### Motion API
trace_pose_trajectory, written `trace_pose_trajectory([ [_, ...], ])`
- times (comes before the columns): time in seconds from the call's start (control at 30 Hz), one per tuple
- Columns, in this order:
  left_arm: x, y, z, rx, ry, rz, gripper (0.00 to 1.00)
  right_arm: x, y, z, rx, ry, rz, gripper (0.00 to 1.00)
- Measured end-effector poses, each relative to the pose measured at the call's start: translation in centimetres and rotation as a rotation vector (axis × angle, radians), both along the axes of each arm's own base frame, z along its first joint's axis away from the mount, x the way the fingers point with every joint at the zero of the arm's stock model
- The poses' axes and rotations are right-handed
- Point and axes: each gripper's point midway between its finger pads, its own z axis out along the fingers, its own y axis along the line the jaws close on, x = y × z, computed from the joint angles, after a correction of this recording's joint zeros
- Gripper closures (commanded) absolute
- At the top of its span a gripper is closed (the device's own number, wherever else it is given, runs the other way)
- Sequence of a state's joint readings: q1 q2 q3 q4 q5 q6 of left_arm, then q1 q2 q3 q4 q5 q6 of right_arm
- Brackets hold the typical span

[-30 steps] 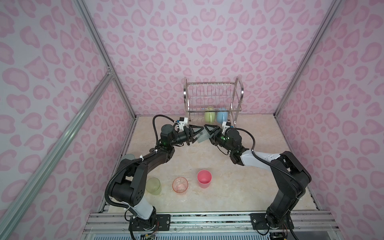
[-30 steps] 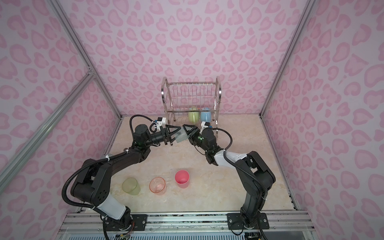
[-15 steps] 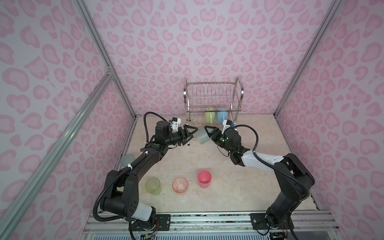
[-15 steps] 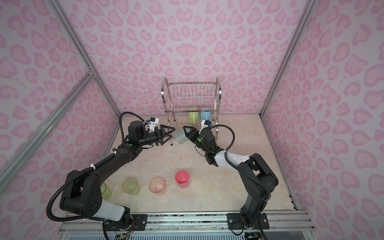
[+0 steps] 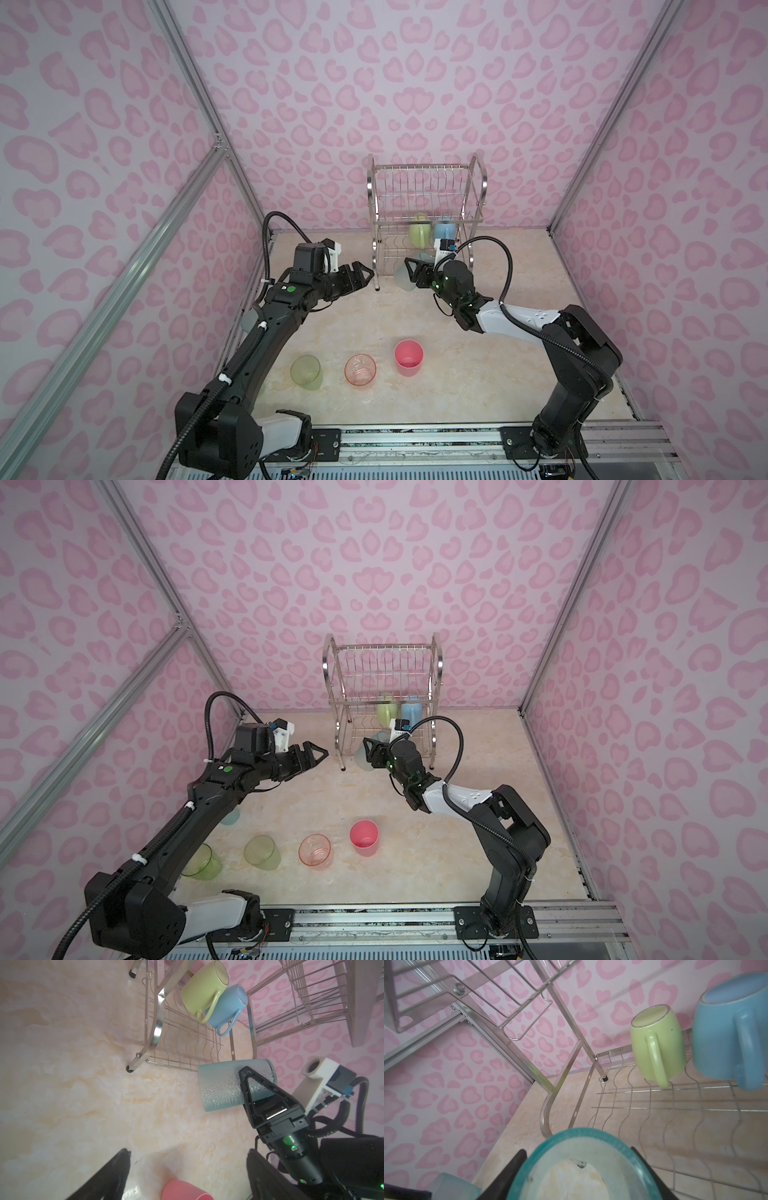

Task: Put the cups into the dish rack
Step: 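Lower the teal cup upright into the lower rack tier beside the green mug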

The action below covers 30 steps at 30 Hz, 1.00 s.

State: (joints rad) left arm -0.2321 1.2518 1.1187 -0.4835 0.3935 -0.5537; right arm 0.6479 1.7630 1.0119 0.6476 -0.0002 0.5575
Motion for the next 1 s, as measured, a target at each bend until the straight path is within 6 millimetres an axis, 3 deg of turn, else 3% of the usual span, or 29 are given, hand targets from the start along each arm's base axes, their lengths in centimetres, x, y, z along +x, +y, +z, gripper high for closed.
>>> trace_pose_trajectory([
  [0.3,-2.3,3.5,1.2,0.206,-0.078,0.041,0.08,2.1,0.9,0.4,-0.167,-0.124,0.002,0.45],
  [0.5,-2.9,4.7,-0.7,0.289,-0.077,0.051,0.08,3.6,1.5,0.4,-0.262,-0.185,-0.004,0.45],
  [0.63,-3.2,5.4,-1.4,0.329,-0.082,0.063,0.08,4.9,1.9,-0.6,-0.338,-0.202,-0.007,0.46],
  [0.8,-3.3,5.9,-0.9,0.352,-0.113,0.076,0.08,6.4,2.2,-2.3,-0.404,-0.201,-0.012,0.46],
  [1.0,-3.3,6.2,-0.8,0.361,-0.123,0.085,0.08,8.5,2.1,-2.8,-0.436,-0.216,-0.05,0.46],
])
